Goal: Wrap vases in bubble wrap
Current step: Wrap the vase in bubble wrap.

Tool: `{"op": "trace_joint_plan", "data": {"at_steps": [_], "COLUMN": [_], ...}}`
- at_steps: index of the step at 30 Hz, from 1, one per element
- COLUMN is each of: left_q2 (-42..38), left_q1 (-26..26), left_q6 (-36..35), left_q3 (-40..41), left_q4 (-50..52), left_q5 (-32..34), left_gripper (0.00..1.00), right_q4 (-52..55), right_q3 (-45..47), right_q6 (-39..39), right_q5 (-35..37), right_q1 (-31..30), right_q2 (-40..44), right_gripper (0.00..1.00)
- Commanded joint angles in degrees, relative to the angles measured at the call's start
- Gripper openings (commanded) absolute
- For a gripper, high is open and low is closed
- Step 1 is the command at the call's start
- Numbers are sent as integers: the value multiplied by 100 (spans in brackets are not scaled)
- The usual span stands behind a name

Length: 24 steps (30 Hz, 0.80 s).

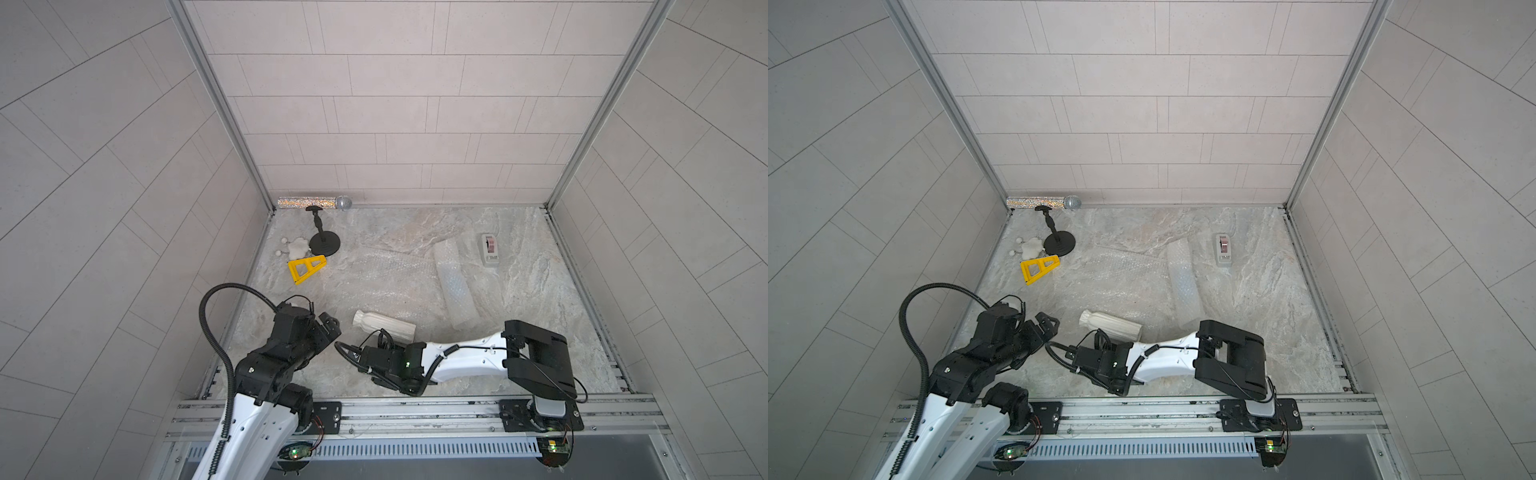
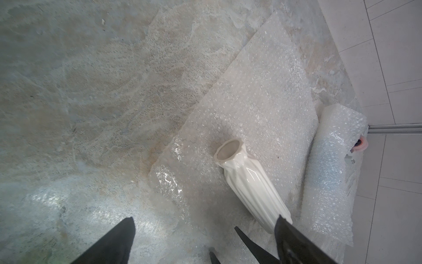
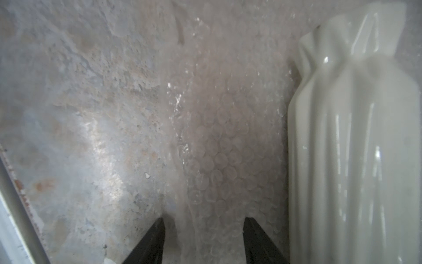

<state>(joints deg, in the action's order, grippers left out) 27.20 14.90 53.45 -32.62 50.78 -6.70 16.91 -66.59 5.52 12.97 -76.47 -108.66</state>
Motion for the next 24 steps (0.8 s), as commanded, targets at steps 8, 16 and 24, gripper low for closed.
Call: {"op": "trace_joint_plan", "data": {"at_steps": [8,16,24], "left_q2": [5,-10,40], "left_q1": [-26,-28,-26], "left_q6": [78,78,-120], "left_q3": [102,-66,-254], "left_q4": [-142,-97,-93], "left_q5": [-11,55,45], "left_gripper": [100,100,100], "right_q4": [-280,-121,424], "right_q3": [187,77,-182], "right_q6": [-257,-212,-164], "right_q5": [898,964,565], "right_q1": [-17,40,311], "right_q2": [-115,438,794], "right_gripper": [20,0,0]}}
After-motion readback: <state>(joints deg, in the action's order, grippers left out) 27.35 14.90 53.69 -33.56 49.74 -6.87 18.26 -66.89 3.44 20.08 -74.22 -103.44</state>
